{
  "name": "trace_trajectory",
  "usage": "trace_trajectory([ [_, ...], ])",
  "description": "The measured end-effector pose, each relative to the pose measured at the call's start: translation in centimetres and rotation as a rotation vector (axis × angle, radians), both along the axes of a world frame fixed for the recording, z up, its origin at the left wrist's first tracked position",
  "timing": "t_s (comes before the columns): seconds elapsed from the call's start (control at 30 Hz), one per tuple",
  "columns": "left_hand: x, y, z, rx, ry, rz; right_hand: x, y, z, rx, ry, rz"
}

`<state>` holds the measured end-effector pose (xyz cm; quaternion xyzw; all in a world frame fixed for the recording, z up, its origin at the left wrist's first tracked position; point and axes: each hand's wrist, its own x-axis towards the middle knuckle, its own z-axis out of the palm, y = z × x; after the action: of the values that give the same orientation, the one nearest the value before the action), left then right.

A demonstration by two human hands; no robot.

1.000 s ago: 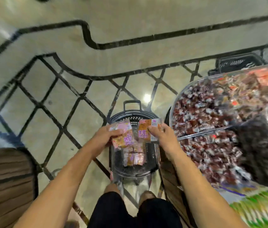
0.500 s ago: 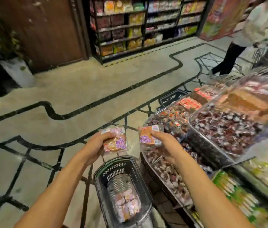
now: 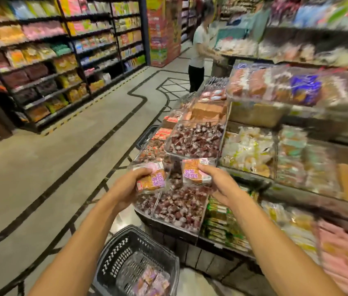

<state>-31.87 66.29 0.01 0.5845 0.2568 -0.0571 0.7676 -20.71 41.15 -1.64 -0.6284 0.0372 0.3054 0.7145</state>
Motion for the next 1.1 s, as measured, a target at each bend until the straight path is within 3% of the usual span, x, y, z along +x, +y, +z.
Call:
trace_trajectory([
  [0.4,8.2,-22.4,4.8,0.024,-0.123,-0.325,1.6,-23.5,3.2,0.043,-0.074,-0.298],
  [0.63,11.3,-33.4,4.5,-0.021,-0.091,-0.423,2.7,-35.5,2.6,0.025,-0.058,-0.394],
  [1.1,25.0,-47.3,3.9,-0.033,-0.097,-0.623,9.2,-48.6,0.1,-0.010,-0.031,-0.639],
])
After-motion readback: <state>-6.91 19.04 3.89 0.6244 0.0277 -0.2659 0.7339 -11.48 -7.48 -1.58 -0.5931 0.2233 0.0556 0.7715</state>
